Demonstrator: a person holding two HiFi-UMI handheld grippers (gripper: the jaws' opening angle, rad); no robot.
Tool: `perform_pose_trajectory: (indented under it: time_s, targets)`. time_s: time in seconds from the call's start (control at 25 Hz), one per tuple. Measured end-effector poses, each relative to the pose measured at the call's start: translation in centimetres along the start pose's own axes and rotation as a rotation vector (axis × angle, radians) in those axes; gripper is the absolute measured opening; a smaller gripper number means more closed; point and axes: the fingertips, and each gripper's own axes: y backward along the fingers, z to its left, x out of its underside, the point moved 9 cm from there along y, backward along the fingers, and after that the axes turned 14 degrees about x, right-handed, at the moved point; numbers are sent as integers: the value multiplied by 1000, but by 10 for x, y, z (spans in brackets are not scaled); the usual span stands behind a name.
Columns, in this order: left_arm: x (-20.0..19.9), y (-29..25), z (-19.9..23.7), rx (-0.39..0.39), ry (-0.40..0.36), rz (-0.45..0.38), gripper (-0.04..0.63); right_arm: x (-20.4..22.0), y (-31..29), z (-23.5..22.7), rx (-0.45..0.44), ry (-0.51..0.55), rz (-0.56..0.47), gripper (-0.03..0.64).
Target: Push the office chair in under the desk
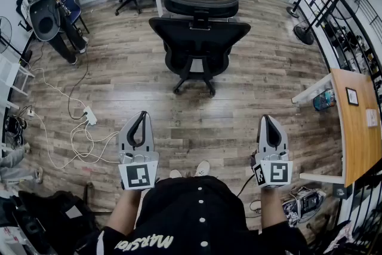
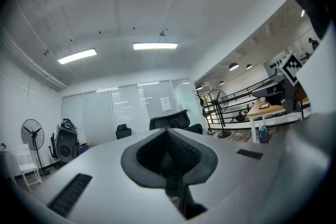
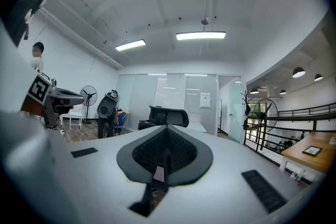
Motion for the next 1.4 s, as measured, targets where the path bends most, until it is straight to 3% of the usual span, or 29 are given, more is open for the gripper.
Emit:
perform_pose_trajectory:
  time_s: [0.48,0.64,0.96,1.0,1.08,1.4]
  targets:
    - [2,4,-6,27,7,16,18,-3,3,10,-32,-11,-13,28]
    - [-1,3,-8,29,9,-2,18,-3,5,9,-89,-76,-38,29]
    - [0,-4,-8,-4,-1,24,24,-2,-1,0,-83,-71,-40,32]
    - [0,-6,-9,-7,-6,30,70,-1,-3,-1,-91,-65,-40,74]
    - [1,-10,-11,-12,0,49,317,-1,-8,-3,-107,-64,-38,307]
    - [0,-21,-24,-63,2,81,336,8,-22,-21,-145,-77,-32,311]
